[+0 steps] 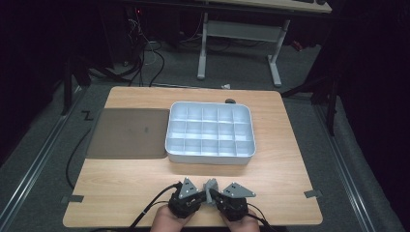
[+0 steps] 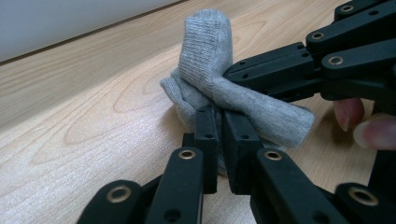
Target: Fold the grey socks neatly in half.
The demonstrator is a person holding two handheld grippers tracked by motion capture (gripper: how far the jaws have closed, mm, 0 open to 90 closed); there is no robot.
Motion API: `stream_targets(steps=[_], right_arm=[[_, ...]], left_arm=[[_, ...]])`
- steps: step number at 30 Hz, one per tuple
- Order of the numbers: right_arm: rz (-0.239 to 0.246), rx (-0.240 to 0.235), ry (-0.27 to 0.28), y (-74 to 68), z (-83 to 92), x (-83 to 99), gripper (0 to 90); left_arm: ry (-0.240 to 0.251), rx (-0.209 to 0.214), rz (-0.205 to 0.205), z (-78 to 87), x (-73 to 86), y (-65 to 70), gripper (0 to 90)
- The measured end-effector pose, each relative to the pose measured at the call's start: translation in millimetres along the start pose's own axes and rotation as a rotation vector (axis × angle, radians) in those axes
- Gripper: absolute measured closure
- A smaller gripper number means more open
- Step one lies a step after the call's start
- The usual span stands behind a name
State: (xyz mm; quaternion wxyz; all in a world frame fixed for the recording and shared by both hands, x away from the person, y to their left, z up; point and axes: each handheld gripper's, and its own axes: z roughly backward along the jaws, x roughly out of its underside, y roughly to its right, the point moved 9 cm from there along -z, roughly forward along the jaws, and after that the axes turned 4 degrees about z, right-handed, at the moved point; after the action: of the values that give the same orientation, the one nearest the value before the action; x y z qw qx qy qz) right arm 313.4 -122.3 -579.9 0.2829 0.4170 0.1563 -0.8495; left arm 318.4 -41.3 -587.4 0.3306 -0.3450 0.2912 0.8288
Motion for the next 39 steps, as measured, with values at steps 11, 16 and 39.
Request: stream_targets(steps=[11, 16, 39], right_arm=[[0.052, 0.03, -0.009, -3.7, -1.4, 1.1, 90.0], [0.065, 0.031, -0.02, -4.2, -3.2, 3.3, 90.0], [-0.017, 0.02, 0.009, 8.3, 5.4, -0.8, 90.0]], left_arm=[[0.007, 0.022, 0.025, 8.7, 2.4, -6.4, 75.6], [0.031, -0.005, 0.014, 12.3, 1.9, -7.5, 83.3], [0.058, 0.004, 0.023, 30.7, 2.9, -7.0, 76.6]])
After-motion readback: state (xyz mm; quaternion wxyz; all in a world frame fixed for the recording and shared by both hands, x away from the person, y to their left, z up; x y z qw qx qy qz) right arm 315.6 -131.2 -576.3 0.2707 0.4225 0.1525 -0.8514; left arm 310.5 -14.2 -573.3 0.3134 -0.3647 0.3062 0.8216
